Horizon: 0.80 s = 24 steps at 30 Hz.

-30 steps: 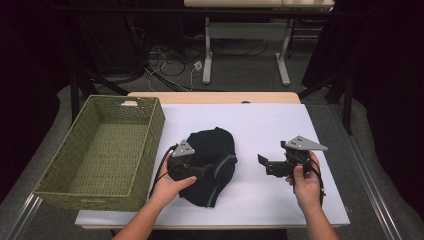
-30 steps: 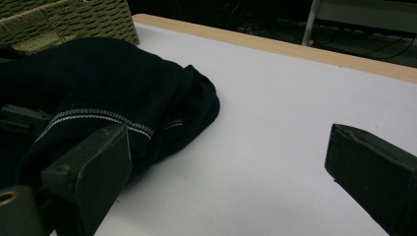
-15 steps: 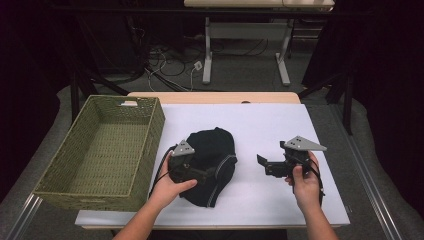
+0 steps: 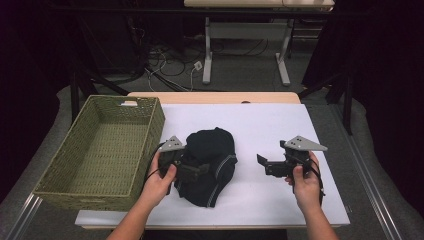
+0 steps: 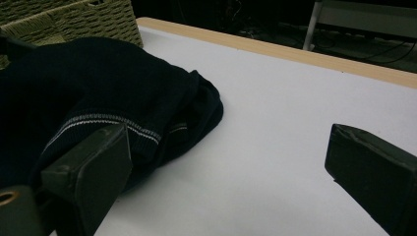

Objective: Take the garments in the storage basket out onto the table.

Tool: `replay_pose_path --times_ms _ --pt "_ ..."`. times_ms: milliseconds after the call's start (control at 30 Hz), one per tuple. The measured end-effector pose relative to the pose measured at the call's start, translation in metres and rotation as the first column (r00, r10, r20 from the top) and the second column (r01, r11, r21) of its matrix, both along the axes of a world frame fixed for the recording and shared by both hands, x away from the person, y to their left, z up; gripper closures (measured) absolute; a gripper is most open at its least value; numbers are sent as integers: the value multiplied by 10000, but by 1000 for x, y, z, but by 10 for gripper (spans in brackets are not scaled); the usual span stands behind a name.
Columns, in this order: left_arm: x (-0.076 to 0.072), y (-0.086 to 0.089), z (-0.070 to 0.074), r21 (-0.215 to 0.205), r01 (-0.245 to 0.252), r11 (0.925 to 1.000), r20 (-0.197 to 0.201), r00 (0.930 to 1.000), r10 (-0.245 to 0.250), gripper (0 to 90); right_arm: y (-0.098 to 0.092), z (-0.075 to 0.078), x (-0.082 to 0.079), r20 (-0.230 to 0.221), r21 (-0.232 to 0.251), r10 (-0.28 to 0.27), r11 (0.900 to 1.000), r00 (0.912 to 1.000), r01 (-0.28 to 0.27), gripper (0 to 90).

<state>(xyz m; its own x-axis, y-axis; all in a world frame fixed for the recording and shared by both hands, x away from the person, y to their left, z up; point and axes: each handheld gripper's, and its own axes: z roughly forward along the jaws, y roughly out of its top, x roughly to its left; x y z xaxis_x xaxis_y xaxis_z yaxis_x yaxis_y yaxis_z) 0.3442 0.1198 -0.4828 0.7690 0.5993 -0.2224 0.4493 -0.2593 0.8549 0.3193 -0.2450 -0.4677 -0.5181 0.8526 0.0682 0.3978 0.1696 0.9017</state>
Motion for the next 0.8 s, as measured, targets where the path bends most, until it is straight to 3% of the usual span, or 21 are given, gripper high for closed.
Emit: replay_pose_path --times_ms 233,467,667,800 --pt "-4 25 25 -573 -614 9965 553 9964 646 4 1 0 0 59 -4 18 10000 10000 -18 32" --pt "-2 53 38 -860 -1242 9885 892 9873 1318 6 1 0 0 93 4 54 10000 9999 -54 32" --pt "-1 80 44 -1070 -2030 9733 1044 9712 2140 12 2 1 -1 148 6 74 10000 9999 -74 32" --pt "0 97 45 -1007 -2644 9591 1221 9535 2757 32 3 1 -1 65 -47 64 10000 10000 -63 32"
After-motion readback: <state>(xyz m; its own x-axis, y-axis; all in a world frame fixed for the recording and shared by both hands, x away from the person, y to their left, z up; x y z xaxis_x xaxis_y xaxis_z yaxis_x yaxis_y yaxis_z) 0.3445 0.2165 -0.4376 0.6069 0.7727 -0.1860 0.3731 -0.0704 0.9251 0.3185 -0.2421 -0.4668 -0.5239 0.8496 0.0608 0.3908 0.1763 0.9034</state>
